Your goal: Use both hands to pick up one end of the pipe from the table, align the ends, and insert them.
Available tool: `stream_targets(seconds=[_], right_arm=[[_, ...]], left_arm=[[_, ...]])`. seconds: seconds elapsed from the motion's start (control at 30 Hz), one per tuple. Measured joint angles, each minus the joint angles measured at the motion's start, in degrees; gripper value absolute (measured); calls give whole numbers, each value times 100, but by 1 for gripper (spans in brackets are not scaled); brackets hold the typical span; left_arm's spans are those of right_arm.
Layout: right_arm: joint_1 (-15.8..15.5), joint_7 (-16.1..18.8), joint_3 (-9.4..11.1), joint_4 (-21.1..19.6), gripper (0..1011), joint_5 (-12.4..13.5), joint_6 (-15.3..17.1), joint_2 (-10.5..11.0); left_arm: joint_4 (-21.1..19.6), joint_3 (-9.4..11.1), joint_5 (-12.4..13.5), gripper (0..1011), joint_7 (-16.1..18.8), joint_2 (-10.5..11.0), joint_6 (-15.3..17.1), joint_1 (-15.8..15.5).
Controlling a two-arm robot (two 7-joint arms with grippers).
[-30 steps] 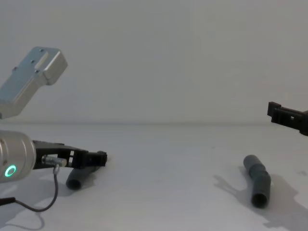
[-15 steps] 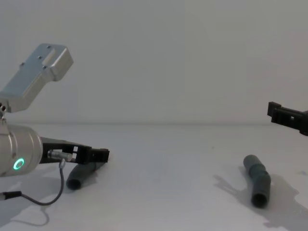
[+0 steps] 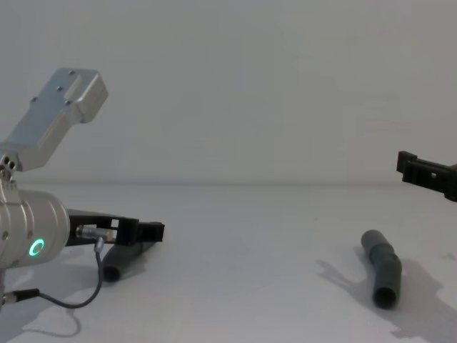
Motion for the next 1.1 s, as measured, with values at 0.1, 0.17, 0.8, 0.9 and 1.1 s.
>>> stream_targets(seconds=[0.1,0.17,0.8,0.9,1.1], right_arm=[[0,0,0,0,1002,0,0,0],[0,0,0,0,1002,0,0,0],[0,0,0,0,1002,0,0,0],[0,0,0,0,1002,0,0,0],[0,0,0,0,1001,0,0,0]], left_arm=[[-12,-14,16,1001,33,-18,42,5],[-18,-27,31,1001,55,-35,88,5],[226,-106,38,1002,-139,-64,422,-321],[309,-122,10,1002,-211,-83,392,-361],[499,-151,-50,1002,-351,-134,289,-430]])
